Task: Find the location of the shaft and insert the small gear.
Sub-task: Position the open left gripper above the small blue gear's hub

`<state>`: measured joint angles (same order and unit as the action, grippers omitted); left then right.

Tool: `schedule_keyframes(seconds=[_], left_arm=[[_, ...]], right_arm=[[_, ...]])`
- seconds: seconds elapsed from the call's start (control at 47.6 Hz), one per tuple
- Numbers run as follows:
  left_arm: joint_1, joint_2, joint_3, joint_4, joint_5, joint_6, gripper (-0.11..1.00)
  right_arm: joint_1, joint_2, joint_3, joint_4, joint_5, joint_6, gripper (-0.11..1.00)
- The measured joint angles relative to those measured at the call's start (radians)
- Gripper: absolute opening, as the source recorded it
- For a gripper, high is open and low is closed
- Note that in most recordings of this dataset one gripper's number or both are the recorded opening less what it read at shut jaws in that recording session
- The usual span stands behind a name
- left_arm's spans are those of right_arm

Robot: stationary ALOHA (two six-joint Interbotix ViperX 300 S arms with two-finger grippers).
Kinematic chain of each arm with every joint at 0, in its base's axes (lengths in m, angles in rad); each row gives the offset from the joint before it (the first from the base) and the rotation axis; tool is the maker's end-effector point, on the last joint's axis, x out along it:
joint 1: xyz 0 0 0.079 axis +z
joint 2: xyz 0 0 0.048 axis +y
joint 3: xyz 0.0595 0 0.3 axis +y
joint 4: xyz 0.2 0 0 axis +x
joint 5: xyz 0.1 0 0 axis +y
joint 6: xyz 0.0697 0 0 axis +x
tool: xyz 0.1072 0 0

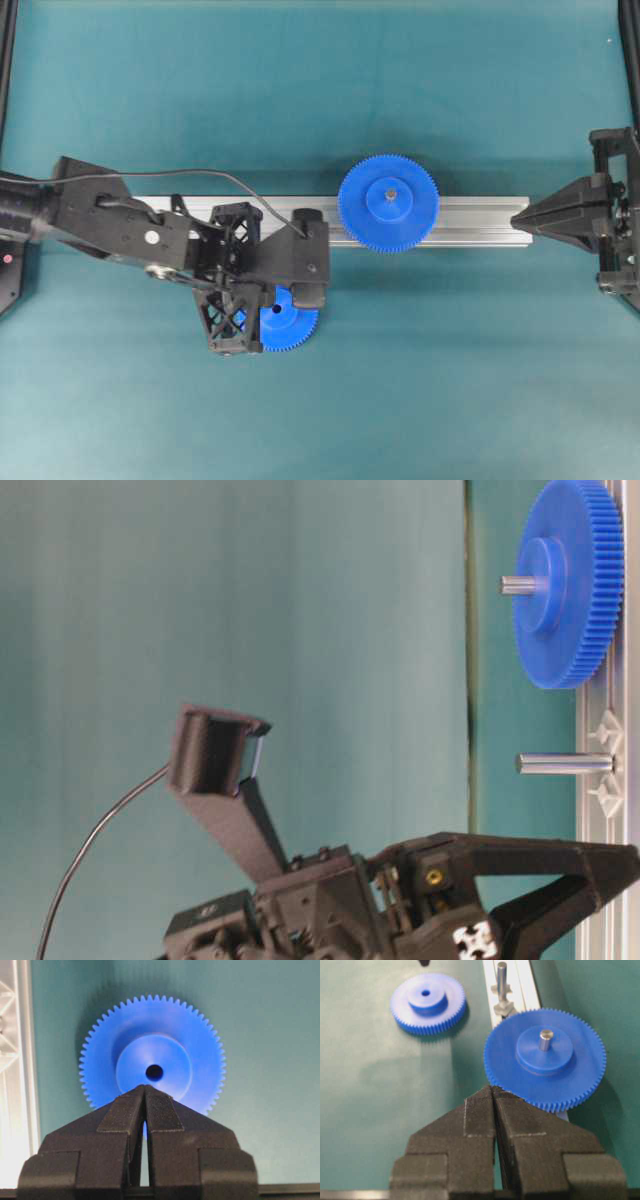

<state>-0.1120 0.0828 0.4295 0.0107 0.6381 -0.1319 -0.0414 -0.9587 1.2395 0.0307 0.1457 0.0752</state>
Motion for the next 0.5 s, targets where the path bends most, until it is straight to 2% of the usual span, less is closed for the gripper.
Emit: schedule_keyframes(seconds=[0.504], left_arm=[[-0.002,0.041,-0.057,0.002,0.069,0.006,0.0]], right_arm=[[0.0,-0.014,0.017,-0.002,0.0,0.0,0.02]])
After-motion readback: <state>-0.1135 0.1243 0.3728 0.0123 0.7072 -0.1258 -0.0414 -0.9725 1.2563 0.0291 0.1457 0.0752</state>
